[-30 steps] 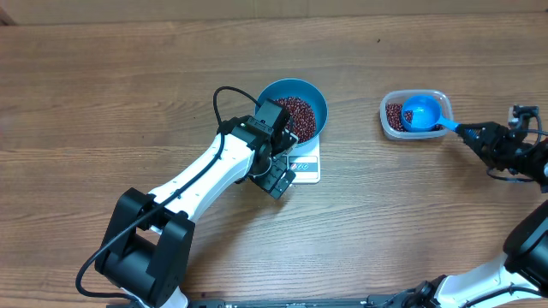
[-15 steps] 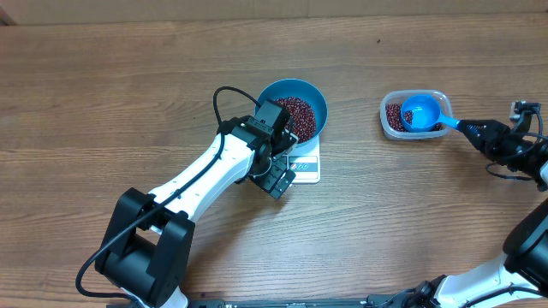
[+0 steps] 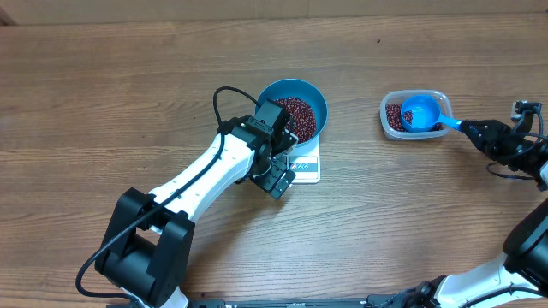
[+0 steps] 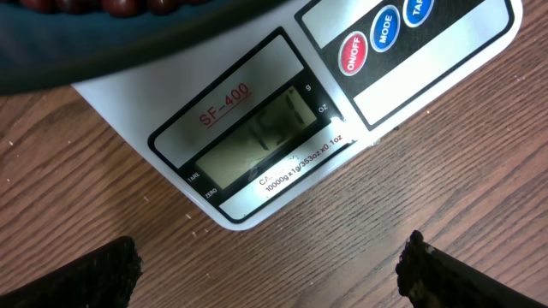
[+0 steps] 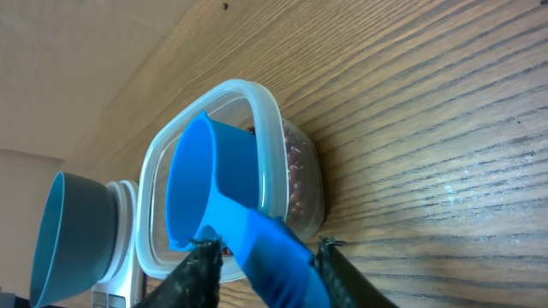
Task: Scoop item into bowl and weigh 150g on scale
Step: 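Lay the blue scoop down in the bean tub with the right gripper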
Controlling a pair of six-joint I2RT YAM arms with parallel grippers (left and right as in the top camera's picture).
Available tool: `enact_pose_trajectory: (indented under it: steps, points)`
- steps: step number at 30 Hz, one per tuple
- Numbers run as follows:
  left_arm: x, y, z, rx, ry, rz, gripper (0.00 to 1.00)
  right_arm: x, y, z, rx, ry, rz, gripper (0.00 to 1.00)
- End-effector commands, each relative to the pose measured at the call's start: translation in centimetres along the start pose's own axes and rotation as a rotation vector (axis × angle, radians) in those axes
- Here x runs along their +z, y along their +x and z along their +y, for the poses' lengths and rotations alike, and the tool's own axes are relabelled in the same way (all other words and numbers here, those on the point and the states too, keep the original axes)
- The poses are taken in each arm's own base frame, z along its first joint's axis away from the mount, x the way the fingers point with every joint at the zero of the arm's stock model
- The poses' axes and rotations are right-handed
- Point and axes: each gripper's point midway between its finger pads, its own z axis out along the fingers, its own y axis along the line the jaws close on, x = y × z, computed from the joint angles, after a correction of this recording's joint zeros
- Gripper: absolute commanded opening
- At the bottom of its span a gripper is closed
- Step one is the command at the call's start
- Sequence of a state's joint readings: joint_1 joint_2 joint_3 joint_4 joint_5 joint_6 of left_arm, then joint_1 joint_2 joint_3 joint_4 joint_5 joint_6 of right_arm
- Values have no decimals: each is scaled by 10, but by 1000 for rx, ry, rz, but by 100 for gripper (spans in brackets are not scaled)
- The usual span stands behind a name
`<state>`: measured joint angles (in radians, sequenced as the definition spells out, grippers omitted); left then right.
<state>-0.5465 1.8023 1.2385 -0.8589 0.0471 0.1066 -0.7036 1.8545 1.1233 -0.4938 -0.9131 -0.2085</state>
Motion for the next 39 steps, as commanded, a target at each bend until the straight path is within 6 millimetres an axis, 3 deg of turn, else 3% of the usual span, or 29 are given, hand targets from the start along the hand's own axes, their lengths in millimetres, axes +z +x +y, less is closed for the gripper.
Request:
enact_pose_trajectory:
  steps: [1,7,13,15,17,20,23,30,39]
  points:
    - [2,2,0,-7,-5,7,100,2,2,0,-2,-3,4,33]
    - [2,2,0,-7,-5,7,100,2,-1,1,-14,-9,-6,12]
    - [2,2,0,-7,-5,7,100,2,-1,1,-16,-8,-8,19]
    - [2,2,0,-7,-5,7,99,2,-1,1,-16,-8,-8,14]
    - [2,2,0,-7,-5,7,100,2,-1,1,-16,-9,-8,4]
    - [2,2,0,-7,-5,7,100,1,-3,2,-20,-9,-11,4]
    - [2,2,0,-7,-5,7,99,-3,-11,12,-32,-40,-23,4]
    - [2,2,0,-7,-5,7,100,-26,-30,58,-144,-72,-68,4]
    - [2,2,0,-7,-5,7,100,-41,-25,88,-256,145,-34,4]
